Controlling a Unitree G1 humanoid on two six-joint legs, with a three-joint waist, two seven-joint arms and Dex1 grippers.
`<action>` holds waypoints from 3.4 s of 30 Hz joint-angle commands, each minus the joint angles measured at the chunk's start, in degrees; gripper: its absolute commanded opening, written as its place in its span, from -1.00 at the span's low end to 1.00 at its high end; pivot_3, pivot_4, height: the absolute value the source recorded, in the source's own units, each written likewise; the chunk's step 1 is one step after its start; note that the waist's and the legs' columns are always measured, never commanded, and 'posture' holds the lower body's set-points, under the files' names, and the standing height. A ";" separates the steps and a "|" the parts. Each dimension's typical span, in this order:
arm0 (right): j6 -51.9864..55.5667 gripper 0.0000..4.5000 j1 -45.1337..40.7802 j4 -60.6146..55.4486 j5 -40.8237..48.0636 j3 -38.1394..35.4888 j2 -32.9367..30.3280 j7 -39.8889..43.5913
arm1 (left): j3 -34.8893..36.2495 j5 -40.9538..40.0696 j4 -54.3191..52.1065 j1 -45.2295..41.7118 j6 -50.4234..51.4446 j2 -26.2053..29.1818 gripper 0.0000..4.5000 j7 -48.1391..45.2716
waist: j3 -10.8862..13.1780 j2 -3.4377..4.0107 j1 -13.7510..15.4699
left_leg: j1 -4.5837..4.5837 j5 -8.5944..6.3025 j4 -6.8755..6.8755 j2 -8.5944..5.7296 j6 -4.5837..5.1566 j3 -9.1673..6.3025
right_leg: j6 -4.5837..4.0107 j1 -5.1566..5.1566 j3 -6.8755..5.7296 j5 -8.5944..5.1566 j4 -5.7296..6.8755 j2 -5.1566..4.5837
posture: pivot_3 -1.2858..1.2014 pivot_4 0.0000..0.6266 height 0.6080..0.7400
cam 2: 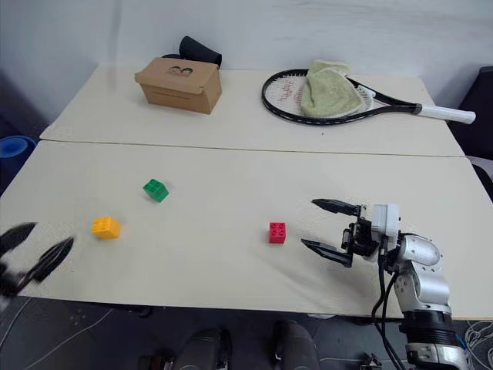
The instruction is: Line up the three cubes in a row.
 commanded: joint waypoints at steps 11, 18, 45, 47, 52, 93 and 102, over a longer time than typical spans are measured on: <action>-2.12 0.98 5.02 -9.32 -0.46 -1.54 0.27 -6.62 | -35.03 17.48 34.02 -43.38 11.71 6.67 1.00 -4.73 | 0.01 0.00 -1.77 | 0.04 0.27 -0.03 0.01 -0.43 0.47 | 0.14 -0.23 0.37 0.04 0.43 0.17 | 0.03 -0.52 1.00; -2.26 1.00 9.99 -13.46 -0.58 -1.90 -0.20 -9.47 | -37.19 21.74 44.20 -49.43 5.76 2.56 0.18 -8.35 | 0.02 -0.02 -1.55 | 0.06 0.30 0.02 -0.03 -0.41 0.52 | 0.14 -0.26 0.47 0.04 0.45 0.12 | 0.03 -0.52 1.00; -3.44 1.00 18.49 -13.08 -0.36 -4.02 -6.58 -3.36 | -63.26 36.53 29.37 -57.82 -4.22 -10.51 -0.33 -34.02 | 0.02 -0.05 0.26 | 0.15 0.35 0.25 -0.02 -0.39 0.72 | 0.22 -0.29 0.90 0.06 0.42 0.84 | 0.03 -0.52 1.00; -3.81 1.00 18.82 -13.28 -0.39 -4.13 -6.34 -3.54 | -63.24 37.89 30.31 -58.05 -4.63 -11.16 -0.33 -32.78 | 0.02 -0.05 0.47 | 0.15 0.35 0.27 -0.01 -0.36 0.71 | 0.24 -0.28 0.91 0.07 0.43 0.80 | 0.03 -0.52 1.00; -4.24 1.00 19.83 -14.10 -0.01 -4.45 -6.04 -3.63 | -62.68 38.20 29.43 -57.89 -3.07 -11.33 -0.33 -32.16 | 0.02 -0.05 0.78 | 0.15 0.35 0.29 0.01 -0.32 0.69 | 0.25 -0.26 0.92 0.08 0.43 0.77 | 0.03 -0.52 1.00; -2.19 1.00 -3.88 -1.27 0.32 5.89 2.05 3.31 | 13.68 4.82 -13.69 13.90 -3.08 -32.88 0.97 12.29 | -0.26 -0.51 -0.02 | 0.52 -0.40 0.22 0.43 -0.07 0.69 | -0.09 0.04 0.72 -0.10 0.22 0.33 | 0.03 -0.52 1.00; -2.58 1.00 -3.02 -0.88 0.02 6.07 1.50 4.19 | -4.87 12.81 -17.21 -2.30 11.03 -32.44 0.97 35.26 | -0.29 -0.55 -0.69 | 0.57 -0.40 0.22 0.44 -0.08 0.76 | -0.07 0.06 0.79 -0.08 0.35 0.47 | 0.03 -0.52 1.00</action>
